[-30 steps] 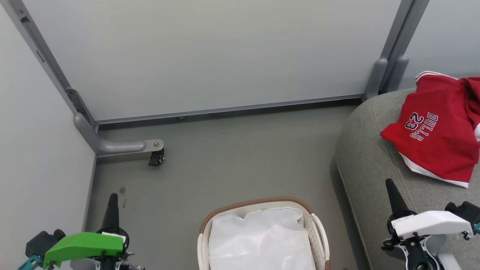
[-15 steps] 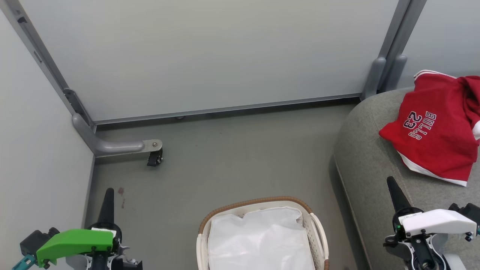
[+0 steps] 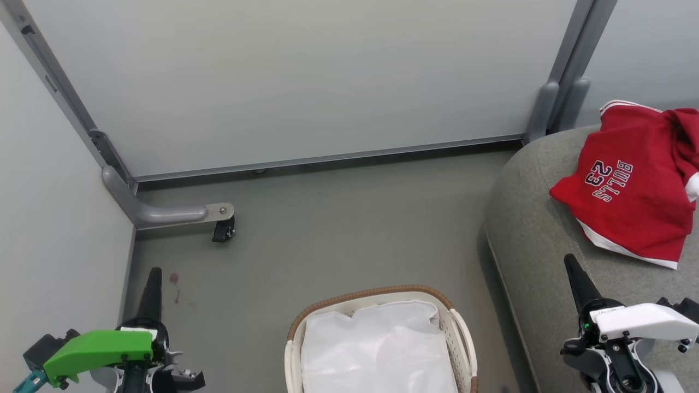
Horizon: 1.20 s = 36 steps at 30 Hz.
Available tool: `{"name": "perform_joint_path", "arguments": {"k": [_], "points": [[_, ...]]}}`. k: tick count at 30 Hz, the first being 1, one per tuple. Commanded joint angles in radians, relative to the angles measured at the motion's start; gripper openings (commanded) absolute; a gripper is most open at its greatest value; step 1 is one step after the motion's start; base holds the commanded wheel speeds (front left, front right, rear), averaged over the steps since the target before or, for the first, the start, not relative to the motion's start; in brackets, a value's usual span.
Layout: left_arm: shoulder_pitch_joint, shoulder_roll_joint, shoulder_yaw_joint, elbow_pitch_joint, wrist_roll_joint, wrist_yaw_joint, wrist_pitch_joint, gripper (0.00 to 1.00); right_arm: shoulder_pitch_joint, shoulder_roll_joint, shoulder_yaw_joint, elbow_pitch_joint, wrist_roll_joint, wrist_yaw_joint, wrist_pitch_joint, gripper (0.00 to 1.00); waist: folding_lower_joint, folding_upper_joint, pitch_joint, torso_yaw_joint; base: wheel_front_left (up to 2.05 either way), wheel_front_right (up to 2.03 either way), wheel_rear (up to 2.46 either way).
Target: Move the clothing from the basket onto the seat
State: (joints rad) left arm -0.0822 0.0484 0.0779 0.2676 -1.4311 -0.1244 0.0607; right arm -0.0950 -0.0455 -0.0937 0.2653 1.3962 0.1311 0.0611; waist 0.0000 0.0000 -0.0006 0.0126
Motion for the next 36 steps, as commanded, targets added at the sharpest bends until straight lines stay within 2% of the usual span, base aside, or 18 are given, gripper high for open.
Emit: {"name": "perform_joint_path", "arguments": {"k": [1,28,36], "points": [[-0.021,0.004,0.007,-0.007,-0.019,-0.008,0.006,0.0,-0.018,-0.006,-0.006,-0.01,0.025,0.0,0.006,0.0,0.0,0.0,0.0,-0.001,0.0,0.0,0.0],[-0.034,0.004,0.039,-0.025,-0.183,-0.009,0.056,0.0,-0.017,-0.008,-0.023,-0.023,0.218,-0.001,0.057,0.0,0.0,0.0,0.004,-0.012,0.0,0.0,0.0],[-0.031,0.004,0.039,-0.024,-0.183,-0.009,0.057,0.0,-0.017,-0.008,-0.022,-0.023,0.218,-0.001,0.056,0.0,0.0,0.0,0.004,-0.013,0.0,0.0,0.0]]}}
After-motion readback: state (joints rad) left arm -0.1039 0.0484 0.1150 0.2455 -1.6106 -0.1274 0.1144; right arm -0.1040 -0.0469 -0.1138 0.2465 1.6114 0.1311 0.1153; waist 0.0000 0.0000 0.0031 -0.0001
